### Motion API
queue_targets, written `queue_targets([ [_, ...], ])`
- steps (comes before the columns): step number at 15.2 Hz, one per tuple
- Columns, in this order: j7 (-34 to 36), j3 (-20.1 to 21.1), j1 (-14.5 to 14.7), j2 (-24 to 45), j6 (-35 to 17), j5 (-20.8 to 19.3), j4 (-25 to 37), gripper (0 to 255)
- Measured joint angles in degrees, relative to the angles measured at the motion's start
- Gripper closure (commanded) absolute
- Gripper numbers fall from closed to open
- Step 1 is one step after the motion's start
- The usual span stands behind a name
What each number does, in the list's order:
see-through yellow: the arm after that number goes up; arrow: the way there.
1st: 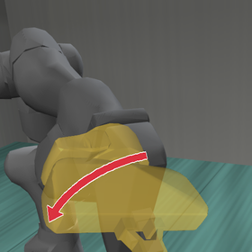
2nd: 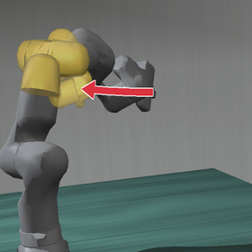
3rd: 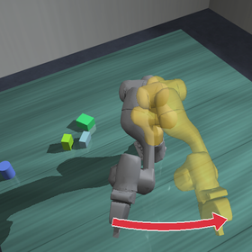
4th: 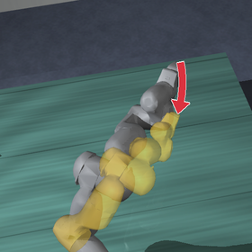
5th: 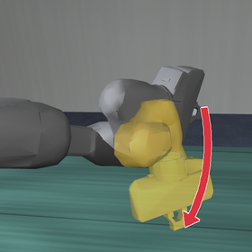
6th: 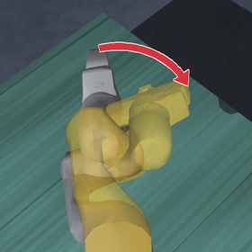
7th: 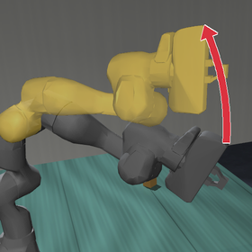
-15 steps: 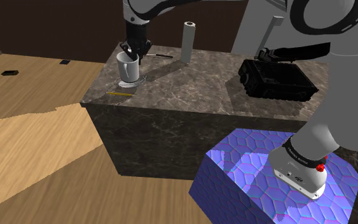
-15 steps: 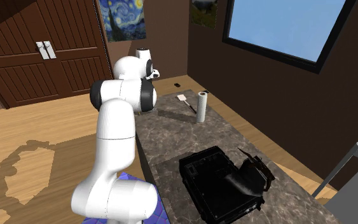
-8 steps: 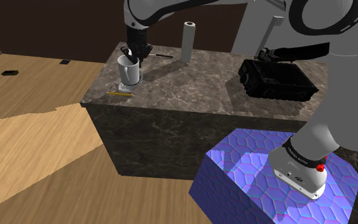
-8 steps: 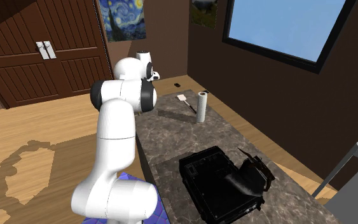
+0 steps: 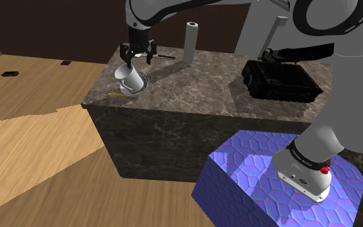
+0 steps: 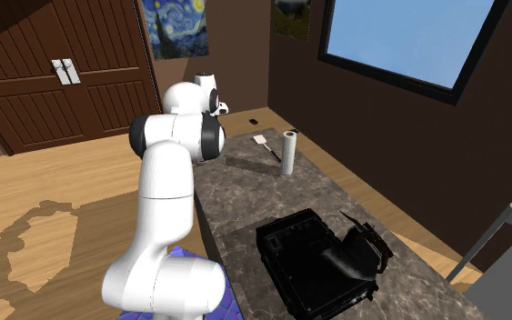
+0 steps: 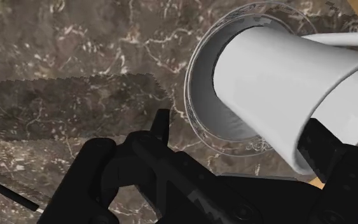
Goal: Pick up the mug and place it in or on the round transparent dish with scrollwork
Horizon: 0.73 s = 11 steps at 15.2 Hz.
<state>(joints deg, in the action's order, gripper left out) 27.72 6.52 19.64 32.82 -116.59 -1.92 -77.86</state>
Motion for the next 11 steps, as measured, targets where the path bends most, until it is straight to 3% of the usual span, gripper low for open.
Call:
queue_targets([
  [6, -0.18, 0.09, -0.16, -1.98, 5.29, 0.22, 3.39, 0],
  [11, -0.16, 0.12, -0.15, -2.32, 5.87, 0.25, 3.58, 0],
])
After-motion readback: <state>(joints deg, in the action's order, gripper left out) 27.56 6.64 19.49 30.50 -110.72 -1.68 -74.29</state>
